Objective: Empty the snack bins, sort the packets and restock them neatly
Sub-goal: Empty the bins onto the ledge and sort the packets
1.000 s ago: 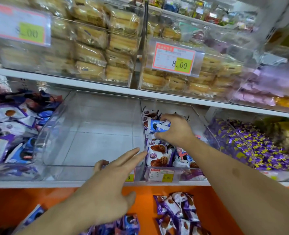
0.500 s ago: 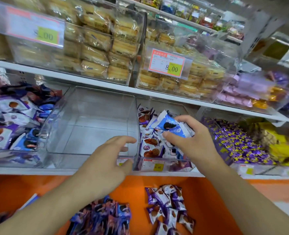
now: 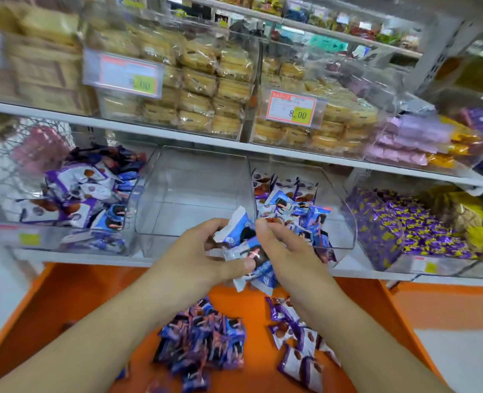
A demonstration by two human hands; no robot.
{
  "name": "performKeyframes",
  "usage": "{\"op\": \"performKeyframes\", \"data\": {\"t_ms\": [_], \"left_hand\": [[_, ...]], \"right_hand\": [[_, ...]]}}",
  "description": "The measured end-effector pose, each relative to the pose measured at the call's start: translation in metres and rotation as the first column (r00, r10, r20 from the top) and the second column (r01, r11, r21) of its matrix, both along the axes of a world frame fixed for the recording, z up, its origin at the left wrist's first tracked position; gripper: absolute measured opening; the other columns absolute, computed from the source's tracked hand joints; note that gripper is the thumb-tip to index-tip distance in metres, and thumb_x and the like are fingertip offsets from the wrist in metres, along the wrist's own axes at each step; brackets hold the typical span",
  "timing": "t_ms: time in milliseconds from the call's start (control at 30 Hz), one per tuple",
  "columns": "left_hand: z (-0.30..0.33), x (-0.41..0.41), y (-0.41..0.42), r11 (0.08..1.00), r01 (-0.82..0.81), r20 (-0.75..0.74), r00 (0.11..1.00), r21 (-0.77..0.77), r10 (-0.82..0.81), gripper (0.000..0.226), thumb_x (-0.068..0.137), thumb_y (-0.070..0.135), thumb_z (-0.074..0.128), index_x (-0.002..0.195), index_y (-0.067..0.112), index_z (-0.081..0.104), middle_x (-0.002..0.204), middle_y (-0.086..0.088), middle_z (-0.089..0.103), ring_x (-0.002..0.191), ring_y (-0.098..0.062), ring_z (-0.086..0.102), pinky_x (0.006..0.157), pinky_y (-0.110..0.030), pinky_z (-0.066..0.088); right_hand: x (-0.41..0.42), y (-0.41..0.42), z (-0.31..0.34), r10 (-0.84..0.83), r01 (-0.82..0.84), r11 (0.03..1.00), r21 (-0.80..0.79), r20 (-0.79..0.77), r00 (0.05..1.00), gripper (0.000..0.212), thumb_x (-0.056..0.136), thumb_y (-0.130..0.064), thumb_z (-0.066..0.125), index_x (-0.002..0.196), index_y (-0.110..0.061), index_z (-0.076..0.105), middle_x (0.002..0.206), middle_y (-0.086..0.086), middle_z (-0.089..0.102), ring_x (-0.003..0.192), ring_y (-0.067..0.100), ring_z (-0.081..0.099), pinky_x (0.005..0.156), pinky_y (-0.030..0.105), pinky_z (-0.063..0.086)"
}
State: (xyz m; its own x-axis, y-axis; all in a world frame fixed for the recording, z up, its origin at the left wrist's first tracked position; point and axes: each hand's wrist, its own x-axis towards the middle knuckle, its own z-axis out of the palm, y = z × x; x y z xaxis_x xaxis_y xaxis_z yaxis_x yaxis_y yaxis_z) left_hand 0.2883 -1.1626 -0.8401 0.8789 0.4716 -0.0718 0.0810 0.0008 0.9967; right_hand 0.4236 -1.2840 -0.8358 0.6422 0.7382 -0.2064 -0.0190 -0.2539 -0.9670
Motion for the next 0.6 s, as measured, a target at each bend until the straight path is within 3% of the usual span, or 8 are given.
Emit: {"op": "performKeyframes", "data": {"t_ms": [67,100,167,267,333,433,500,600], "left_hand": [[-0.004,-0.006,-0.003,0.994,-0.063,0.013,0.998,-0.087,0.064,0.045,0.082,0.015,0.086,0.121,0.028,0.07,0.113,-0.006,0.077,0.096,-0.023,0.077,0.077,-0.031,0.062],[-0.005,-0.01,-0.002,0.985,-0.1,0.024,0.994,-0.142,0.104,0.046,0.08,0.012,0.087,0.12,0.027,0.07,0.112,-0.009,0.077,0.097,-0.026,0.077,0.076,-0.032,0.062],[-0.003,-0.02,0.001,0.963,-0.154,0.045,0.985,-0.22,0.168,0.047,0.079,0.009,0.085,0.122,0.022,0.07,0.112,-0.011,0.077,0.1,-0.031,0.076,0.083,-0.041,0.061],[-0.002,-0.033,0.01,0.94,-0.208,0.077,0.969,-0.271,0.236,0.045,0.081,0.004,0.079,0.124,0.014,0.069,0.112,-0.014,0.077,0.102,-0.034,0.075,0.089,-0.047,0.058],[-0.003,-0.036,0.013,0.934,-0.236,0.078,0.961,-0.268,0.265,0.044,0.081,0.004,0.078,0.123,0.013,0.069,0.112,-0.015,0.077,0.102,-0.034,0.075,0.087,-0.045,0.059],[-0.01,-0.036,0.012,0.932,-0.248,0.062,0.96,-0.265,0.273,0.044,0.081,0.002,0.077,0.123,0.014,0.069,0.112,-0.015,0.077,0.101,-0.033,0.076,0.082,-0.041,0.064],[-0.016,-0.036,0.012,0.934,-0.248,0.046,0.962,-0.258,0.268,0.046,0.082,0.001,0.076,0.126,0.013,0.067,0.113,-0.015,0.076,0.102,-0.034,0.075,0.083,-0.042,0.064],[-0.026,-0.035,0.017,0.946,-0.234,0.013,0.97,-0.225,0.243,0.047,0.084,0.002,0.077,0.128,0.016,0.065,0.115,-0.014,0.076,0.103,-0.033,0.075,0.086,-0.044,0.062]], "right_hand": [[0.0,-0.002,0.0,-0.029,0.043,0.998,0.055,-0.225,0.974,0.042,0.085,-0.07,0.064,0.109,-0.038,0.076,0.114,-0.008,0.078,0.11,0.016,0.073,0.1,0.044,0.056],[0.0,-0.003,0.001,-0.041,0.075,0.993,0.086,-0.344,0.938,0.047,0.089,-0.062,0.064,0.113,-0.022,0.076,0.116,0.008,0.078,0.111,0.032,0.074,0.101,0.056,0.056],[0.004,-0.007,0.003,-0.011,0.091,0.983,0.157,-0.449,0.893,0.037,0.099,-0.039,0.061,0.109,-0.006,0.072,0.123,0.025,0.072,0.115,0.048,0.068,0.096,0.067,0.055],[0.012,-0.016,0.0,0.106,0.051,0.963,0.266,-0.545,0.832,0.038,0.094,-0.016,0.054,0.12,0.007,0.069,0.132,0.034,0.064,0.118,0.052,0.065,0.086,0.061,0.06],[0.014,-0.02,-0.003,0.152,0.012,0.959,0.282,-0.552,0.82,0.042,0.091,-0.007,0.052,0.126,0.01,0.066,0.131,0.034,0.064,0.12,0.051,0.065,0.094,0.061,0.059],[0.017,-0.02,-0.008,0.151,-0.039,0.968,0.247,-0.453,0.878,0.034,0.095,0.0,0.058,0.127,0.003,0.068,0.128,0.027,0.069,0.122,0.046,0.066,0.108,0.065,0.048],[0.018,-0.019,-0.012,0.129,-0.047,0.975,0.216,-0.382,0.915,0.034,0.097,-0.002,0.064,0.131,-0.002,0.067,0.129,0.023,0.07,0.118,0.04,0.07,0.104,0.064,0.053],[0.022,-0.017,-0.022,0.112,-0.068,0.984,0.164,-0.276,0.955,0.039,0.093,-0.011,0.074,0.131,-0.005,0.065,0.121,0.023,0.073,0.101,0.035,0.073,0.082,0.047,0.063]]}}
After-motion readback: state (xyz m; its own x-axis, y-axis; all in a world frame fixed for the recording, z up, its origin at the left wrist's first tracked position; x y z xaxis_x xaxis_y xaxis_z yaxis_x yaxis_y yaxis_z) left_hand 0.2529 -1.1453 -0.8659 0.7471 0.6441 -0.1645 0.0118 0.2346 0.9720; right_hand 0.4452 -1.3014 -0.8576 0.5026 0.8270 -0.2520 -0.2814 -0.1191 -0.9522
